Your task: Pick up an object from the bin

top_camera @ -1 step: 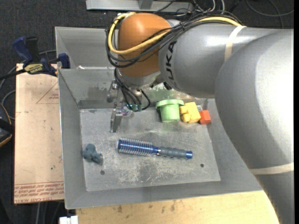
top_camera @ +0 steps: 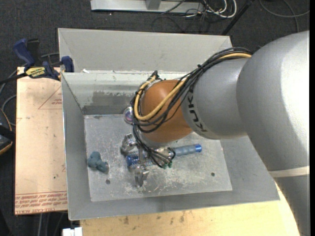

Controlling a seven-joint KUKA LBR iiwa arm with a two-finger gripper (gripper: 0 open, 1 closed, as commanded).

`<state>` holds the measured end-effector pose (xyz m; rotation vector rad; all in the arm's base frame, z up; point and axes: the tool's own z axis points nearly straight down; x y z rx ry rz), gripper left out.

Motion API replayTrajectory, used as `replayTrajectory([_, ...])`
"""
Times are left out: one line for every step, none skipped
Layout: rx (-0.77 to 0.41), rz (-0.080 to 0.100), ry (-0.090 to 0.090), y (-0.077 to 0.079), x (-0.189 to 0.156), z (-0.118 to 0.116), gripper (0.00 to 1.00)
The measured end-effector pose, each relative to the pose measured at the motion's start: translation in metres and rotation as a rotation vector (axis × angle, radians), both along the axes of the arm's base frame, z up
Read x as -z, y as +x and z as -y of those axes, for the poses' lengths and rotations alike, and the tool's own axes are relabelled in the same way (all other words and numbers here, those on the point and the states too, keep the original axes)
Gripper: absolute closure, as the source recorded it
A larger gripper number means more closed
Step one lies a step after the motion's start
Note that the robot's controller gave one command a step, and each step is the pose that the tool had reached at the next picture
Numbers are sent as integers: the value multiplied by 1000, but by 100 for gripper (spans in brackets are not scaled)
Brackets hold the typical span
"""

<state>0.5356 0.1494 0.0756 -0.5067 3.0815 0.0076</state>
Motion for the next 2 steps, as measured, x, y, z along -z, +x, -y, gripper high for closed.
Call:
replayTrajectory([0, -3, 0, 0, -2, 0, 100])
replayTrajectory([-60, -9, -6, -6, -138, 10, 100])
